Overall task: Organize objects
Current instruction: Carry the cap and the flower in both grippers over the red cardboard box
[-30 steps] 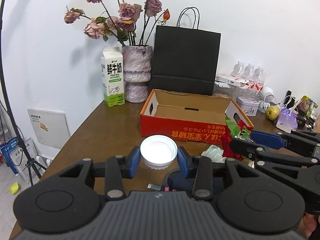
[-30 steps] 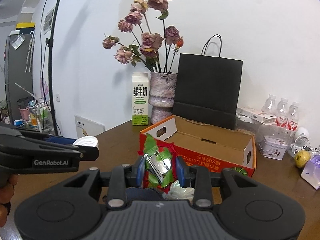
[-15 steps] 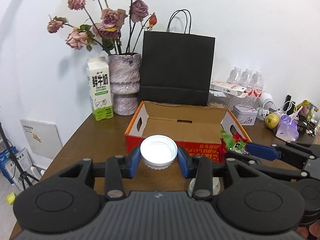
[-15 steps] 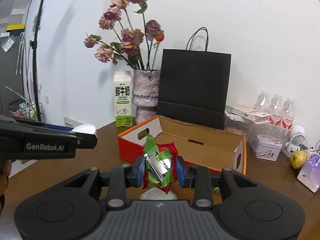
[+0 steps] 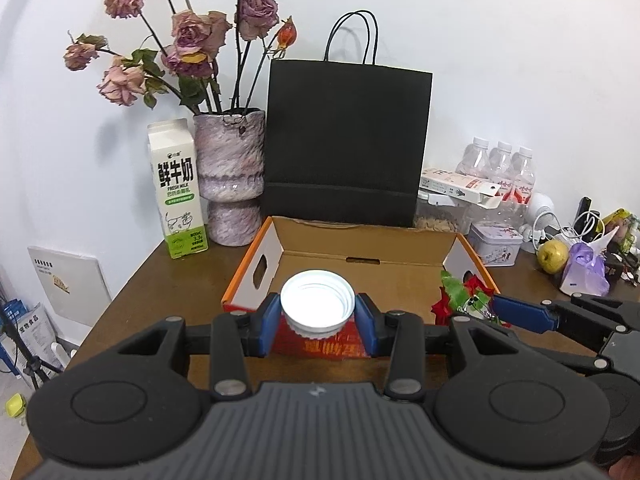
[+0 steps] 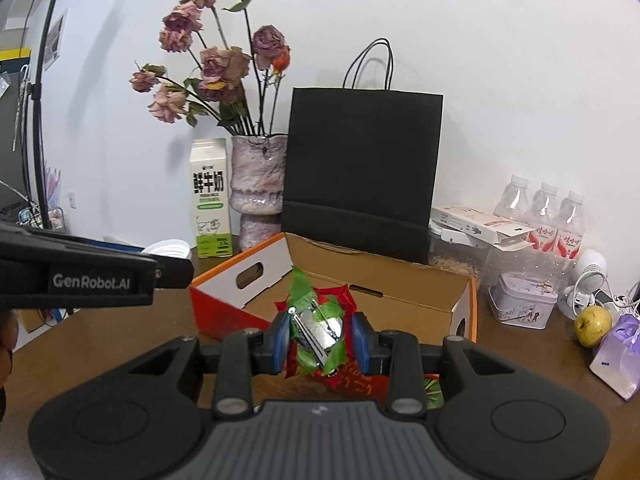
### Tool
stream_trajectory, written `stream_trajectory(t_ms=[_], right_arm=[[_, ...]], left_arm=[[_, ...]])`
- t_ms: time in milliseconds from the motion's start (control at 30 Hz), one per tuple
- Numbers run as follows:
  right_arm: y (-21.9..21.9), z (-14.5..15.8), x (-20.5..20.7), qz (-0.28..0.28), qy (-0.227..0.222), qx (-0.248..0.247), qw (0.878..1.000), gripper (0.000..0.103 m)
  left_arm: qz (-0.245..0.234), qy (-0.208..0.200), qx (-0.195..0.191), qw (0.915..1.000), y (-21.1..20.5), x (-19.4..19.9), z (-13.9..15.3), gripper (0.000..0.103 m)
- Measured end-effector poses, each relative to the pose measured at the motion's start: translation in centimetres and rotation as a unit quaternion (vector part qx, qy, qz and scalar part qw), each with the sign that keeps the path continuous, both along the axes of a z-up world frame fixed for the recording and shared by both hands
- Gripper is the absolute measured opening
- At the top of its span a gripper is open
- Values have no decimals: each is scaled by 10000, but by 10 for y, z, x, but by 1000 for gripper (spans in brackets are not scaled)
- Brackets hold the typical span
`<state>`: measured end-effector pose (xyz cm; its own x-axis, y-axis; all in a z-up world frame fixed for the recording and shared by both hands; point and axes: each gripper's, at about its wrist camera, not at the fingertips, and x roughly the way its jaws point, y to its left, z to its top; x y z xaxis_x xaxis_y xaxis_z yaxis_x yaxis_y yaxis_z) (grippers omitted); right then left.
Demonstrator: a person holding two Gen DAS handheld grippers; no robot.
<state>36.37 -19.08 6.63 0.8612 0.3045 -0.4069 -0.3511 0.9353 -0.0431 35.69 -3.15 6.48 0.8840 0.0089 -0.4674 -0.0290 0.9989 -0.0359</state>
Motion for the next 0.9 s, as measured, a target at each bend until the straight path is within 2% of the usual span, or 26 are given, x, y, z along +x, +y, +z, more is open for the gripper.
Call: stream_trajectory(t_ms=[400,900], right_arm=[[-5,-5,59,-199,212,-32,9996,31],[-7,-25,134,-427,638,-99,9970,31]], left_arm=[[64,164,30,9998,-8,60,-1,41],[121,583,193,9980,-15,136,-21,41]])
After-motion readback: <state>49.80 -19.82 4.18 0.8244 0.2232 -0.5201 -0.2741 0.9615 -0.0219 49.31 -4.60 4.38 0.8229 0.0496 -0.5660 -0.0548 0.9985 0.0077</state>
